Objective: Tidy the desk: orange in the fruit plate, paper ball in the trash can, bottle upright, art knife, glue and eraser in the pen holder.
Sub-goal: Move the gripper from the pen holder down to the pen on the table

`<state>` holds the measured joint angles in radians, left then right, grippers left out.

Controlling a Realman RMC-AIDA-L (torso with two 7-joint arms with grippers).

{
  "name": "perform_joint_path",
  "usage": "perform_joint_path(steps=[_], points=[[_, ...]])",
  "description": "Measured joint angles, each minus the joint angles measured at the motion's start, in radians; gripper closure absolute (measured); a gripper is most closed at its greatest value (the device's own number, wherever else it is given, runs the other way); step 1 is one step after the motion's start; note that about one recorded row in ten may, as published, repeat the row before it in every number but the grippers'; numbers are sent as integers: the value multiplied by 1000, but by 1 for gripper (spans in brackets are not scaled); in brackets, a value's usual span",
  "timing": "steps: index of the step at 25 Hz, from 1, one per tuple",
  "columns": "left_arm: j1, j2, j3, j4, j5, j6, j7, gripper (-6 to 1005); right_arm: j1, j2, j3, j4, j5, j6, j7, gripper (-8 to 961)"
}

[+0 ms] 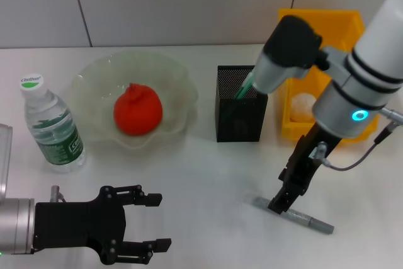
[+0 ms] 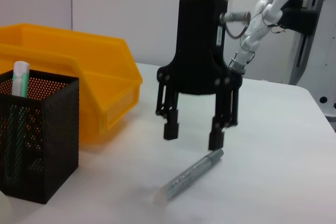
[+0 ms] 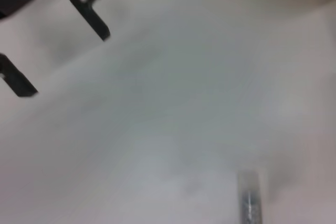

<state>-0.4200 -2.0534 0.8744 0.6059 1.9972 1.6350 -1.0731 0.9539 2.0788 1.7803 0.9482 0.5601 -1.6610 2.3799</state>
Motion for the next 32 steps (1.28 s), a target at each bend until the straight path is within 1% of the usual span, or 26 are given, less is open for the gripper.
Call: perform_joint_path(steps=[1, 2, 3, 5, 6, 7, 11, 15, 23, 25, 32], points=[[0, 0, 0, 0, 0, 0, 0, 215, 3, 1, -21, -7, 1, 14, 8, 271], [0, 0, 0, 0, 0, 0, 0, 215, 3, 1, -21, -7, 1, 14, 8, 271], [0, 0, 0, 0, 0, 0, 0, 215, 9, 2, -73, -19, 6, 44, 23, 271], [0, 0, 0, 0, 0, 0, 0, 215, 11, 3, -92, -23, 7, 55, 29, 272], [0, 0, 0, 0, 0, 0, -1, 215, 15, 5, -123, -30, 9, 76, 43, 272], [0, 0, 0, 0, 0, 0, -1, 215, 15, 5, -123, -30, 9, 76, 43, 282], [4, 3, -1, 0, -1, 0, -1, 215, 18, 8, -175, -39, 19, 111, 66, 324], [4, 3, -1, 0, -2, 0, -1, 215, 18, 8, -184, -47, 24, 121, 67, 365], [3, 4, -2, 0, -2, 0, -1, 215, 20, 9, -235, -75, 57, 171, 70, 448], [1, 5, -2, 0, -1, 1, -1, 215, 20, 9, -235, -76, 58, 174, 70, 538], [1, 6, -2, 0, -2, 2, -2, 215, 18, 9, -271, -90, 60, 213, 73, 536]])
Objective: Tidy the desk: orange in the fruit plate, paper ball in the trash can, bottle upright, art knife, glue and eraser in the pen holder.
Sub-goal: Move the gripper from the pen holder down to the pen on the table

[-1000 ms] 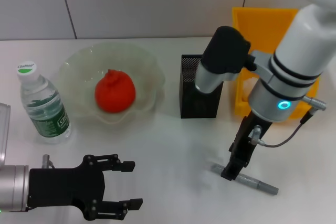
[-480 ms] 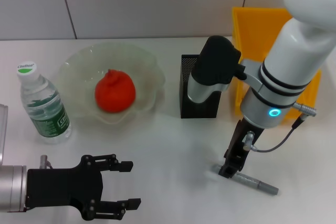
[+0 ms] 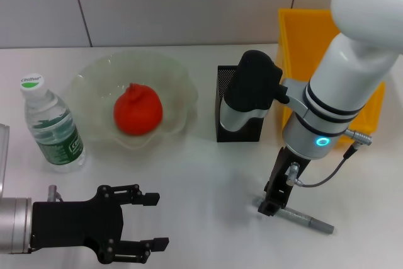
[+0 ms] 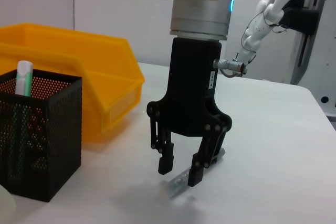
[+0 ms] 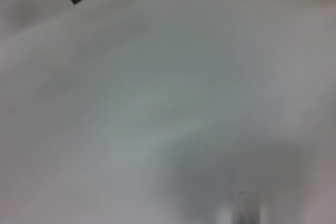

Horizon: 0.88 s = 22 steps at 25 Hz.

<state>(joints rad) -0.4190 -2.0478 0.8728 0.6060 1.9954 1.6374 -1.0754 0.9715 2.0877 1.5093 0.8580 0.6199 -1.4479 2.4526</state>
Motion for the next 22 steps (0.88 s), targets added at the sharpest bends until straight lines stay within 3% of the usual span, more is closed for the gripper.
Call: perform_joint_path(steps=[22], points=[[0, -1, 0, 0, -1, 1, -2, 215, -8, 0, -30, -8, 9, 29, -6, 631]])
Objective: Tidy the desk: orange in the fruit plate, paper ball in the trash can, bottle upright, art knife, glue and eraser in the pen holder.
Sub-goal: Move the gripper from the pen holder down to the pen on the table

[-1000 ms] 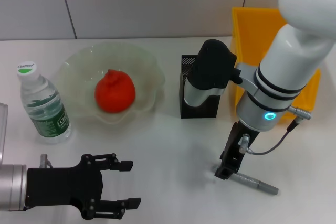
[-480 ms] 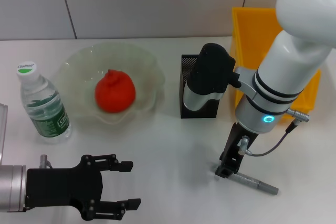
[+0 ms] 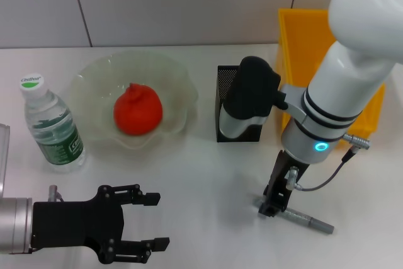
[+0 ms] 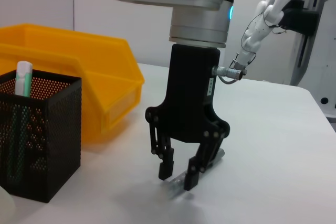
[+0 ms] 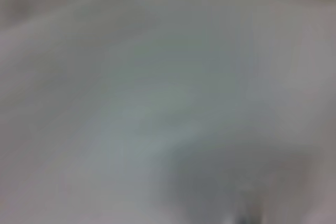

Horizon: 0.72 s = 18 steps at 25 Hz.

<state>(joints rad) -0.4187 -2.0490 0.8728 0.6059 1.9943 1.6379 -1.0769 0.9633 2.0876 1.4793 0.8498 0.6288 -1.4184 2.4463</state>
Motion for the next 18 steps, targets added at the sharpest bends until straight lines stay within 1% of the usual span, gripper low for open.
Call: perform_joint_path(steps=[4, 18], points=[[0, 0, 0, 0, 0, -1, 0, 215, 0, 0, -23, -1, 8, 1, -1, 648], [-1, 0, -9, 0, 0, -2, 0, 215, 8, 0, -34, -18, 8, 19, -1, 707]])
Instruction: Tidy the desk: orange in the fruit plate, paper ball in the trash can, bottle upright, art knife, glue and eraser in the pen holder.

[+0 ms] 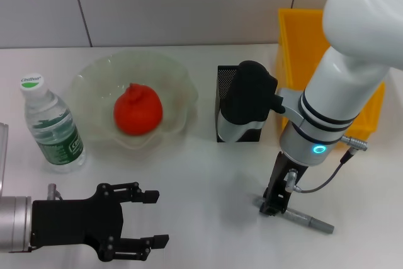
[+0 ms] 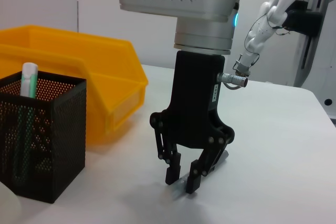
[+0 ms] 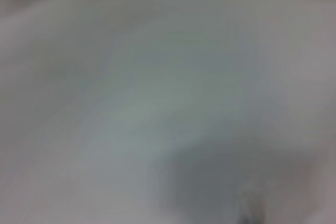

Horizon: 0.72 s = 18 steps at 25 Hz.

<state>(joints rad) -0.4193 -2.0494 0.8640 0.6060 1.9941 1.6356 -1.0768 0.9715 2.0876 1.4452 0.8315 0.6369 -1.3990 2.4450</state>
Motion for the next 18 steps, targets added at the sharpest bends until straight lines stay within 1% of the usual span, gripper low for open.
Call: perform_joint_path(steps=[9, 14, 16, 17, 18], points=[[-1, 0, -2, 0, 0, 0, 3, 214, 2, 0, -3, 3, 0, 0, 0, 709], [-2, 0, -2, 2, 0, -1, 3, 214, -1, 0, 2, 6, 2, 0, 0, 743], [-3, 0, -2, 3, 0, 0, 3, 214, -8, -1, 12, 20, 19, 2, -7, 808], [-3, 0, -2, 3, 0, -1, 2, 214, -26, -4, 41, 53, 42, 8, -29, 808], [-3, 0, -2, 3, 0, -1, 2, 214, -26, -4, 41, 53, 42, 8, -29, 809]])
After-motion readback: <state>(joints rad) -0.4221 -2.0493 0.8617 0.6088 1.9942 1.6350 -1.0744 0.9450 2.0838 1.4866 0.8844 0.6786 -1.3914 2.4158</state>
